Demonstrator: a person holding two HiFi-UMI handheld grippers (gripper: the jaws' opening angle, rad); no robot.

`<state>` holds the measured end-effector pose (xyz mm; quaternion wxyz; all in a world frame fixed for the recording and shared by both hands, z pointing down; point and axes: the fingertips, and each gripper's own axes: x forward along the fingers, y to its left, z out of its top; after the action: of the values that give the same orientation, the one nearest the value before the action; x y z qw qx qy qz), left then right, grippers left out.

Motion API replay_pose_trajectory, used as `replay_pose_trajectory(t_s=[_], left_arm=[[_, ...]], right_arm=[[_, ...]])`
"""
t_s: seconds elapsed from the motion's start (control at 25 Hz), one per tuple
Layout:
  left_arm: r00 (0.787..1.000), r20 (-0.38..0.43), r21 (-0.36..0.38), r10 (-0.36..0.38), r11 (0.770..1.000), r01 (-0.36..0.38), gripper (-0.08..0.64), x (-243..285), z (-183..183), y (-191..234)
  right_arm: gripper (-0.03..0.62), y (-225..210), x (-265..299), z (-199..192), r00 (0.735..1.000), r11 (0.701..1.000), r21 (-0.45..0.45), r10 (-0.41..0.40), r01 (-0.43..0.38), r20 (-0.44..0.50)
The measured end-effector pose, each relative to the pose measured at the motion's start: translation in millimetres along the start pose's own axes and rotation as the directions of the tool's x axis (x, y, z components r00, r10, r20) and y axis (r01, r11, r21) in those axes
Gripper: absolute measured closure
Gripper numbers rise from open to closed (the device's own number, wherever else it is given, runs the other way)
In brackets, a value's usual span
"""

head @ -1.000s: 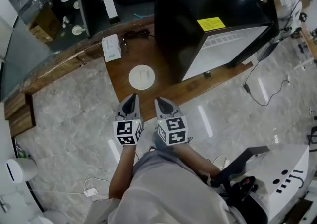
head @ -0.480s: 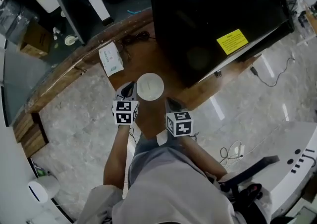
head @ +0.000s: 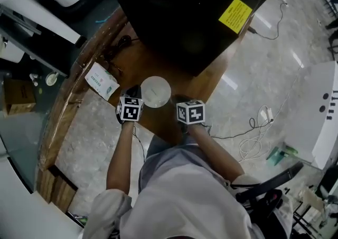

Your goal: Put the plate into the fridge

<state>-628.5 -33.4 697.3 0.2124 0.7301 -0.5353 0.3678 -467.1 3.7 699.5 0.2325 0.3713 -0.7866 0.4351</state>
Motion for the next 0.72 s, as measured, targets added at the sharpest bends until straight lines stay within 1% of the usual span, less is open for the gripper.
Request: replay_pose_trajectory(t_s=[0.12, 0.24, 0.32, 0.4, 0.44, 0.52, 0.6, 0.72], left_arm=[[0.999, -0.028, 0.017, -0.037, 0.999, 0.037, 0.540, 12.5, -6.5, -4.5], [0.997, -0.045, 0.038, -0.066, 0.997, 0.068, 0.540, 20.3, -12.2, -5.5], [0.996, -0.053, 0.089, -0.070, 0.993, 0.075, 0.540, 24.7, -15.7, -7.2], [0.997, -0.041, 0.134, -0.066, 0.988, 0.071, 0.540, 27.8, -15.5, -7.7], [0.997, -0.033, 0.135, -0.066, 0.988, 0.070, 0.540, 28.9, -14.2, -6.6], [0.997, -0.018, 0.110, -0.069, 0.991, 0.071, 0.540, 32.0, -11.2, -2.5], [0.997, -0.006, 0.093, -0.075, 0.993, 0.075, 0.540, 37.3, -10.0, 0.8], [0.997, 0.008, 0.098, -0.072, 0.993, 0.071, 0.540, 42.6, -9.1, 5.3]], right_arm=[[0.531, -7.3, 9.6, -5.0, 1.000, 0.998, 0.057, -0.020, 0.021, -0.013], [0.531, -7.9, 17.1, -5.0, 0.999, 0.995, 0.086, -0.038, 0.040, -0.022], [0.531, -8.9, 20.2, -5.1, 0.998, 0.994, 0.092, -0.051, 0.054, -0.028], [0.531, -11.4, 22.4, -6.8, 0.997, 0.993, 0.093, -0.065, 0.068, -0.037], [0.531, -12.8, 23.7, -7.4, 0.997, 0.993, 0.091, -0.070, 0.074, -0.042], [0.531, -14.8, 29.1, -8.4, 0.997, 0.992, 0.103, -0.063, 0.068, -0.051], [0.531, -16.1, 37.6, -10.3, 0.997, 0.989, 0.139, -0.036, 0.044, -0.061], [0.531, -13.3, 47.3, -10.2, 0.998, 0.980, 0.197, 0.019, -0.006, -0.064]])
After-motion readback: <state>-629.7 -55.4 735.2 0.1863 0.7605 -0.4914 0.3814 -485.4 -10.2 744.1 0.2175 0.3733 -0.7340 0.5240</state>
